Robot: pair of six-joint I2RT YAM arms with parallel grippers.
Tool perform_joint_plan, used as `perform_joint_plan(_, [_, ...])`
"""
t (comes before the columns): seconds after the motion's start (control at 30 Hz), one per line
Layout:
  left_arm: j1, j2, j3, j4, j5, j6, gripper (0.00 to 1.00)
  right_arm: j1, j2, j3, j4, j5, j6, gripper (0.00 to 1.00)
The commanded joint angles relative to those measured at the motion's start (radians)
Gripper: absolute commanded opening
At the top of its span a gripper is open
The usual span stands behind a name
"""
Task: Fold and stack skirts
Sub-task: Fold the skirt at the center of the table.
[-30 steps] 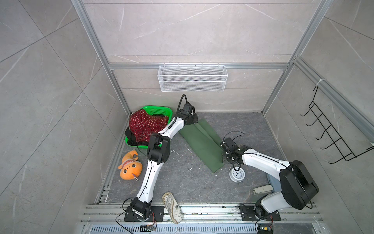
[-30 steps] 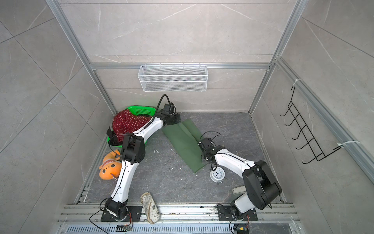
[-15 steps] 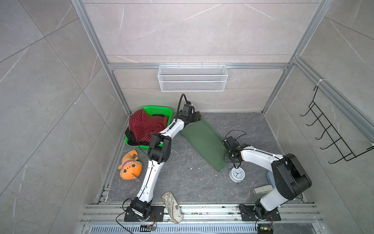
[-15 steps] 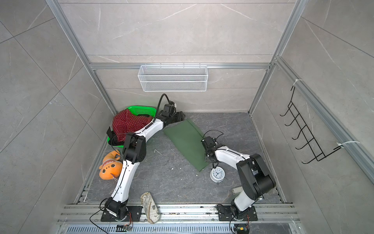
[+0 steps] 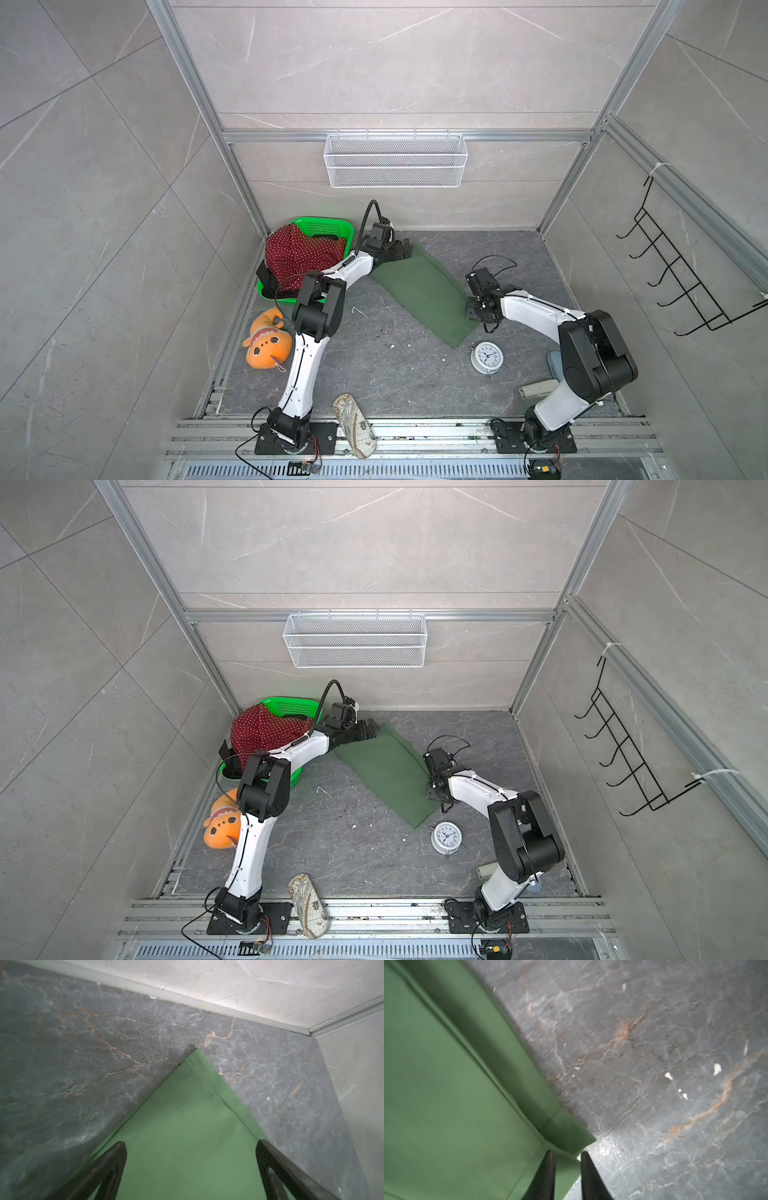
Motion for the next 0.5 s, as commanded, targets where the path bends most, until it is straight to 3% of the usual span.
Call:
perform_joint_plan(0.0, [0.001,-0.134,-0.047,0.064,0.048,0.071,1.00,-0.020,0.009,0.051,-0.049,-0.005,-0.020,0.37])
perform_joint_plan(0.17, [-0.006,-0.219,-0.135,0.029,0.076,0.139,1.00,-0.038,-0.014,0.059,-0.079,-0.052,-0.041,0.54])
perform_joint_plan(0.47, [-0.043,-0.320,-0.240,-0.044,0.050,0.254,1.00,-0.043,-0.003,0.009,-0.082,-0.151,-0.017,0.53])
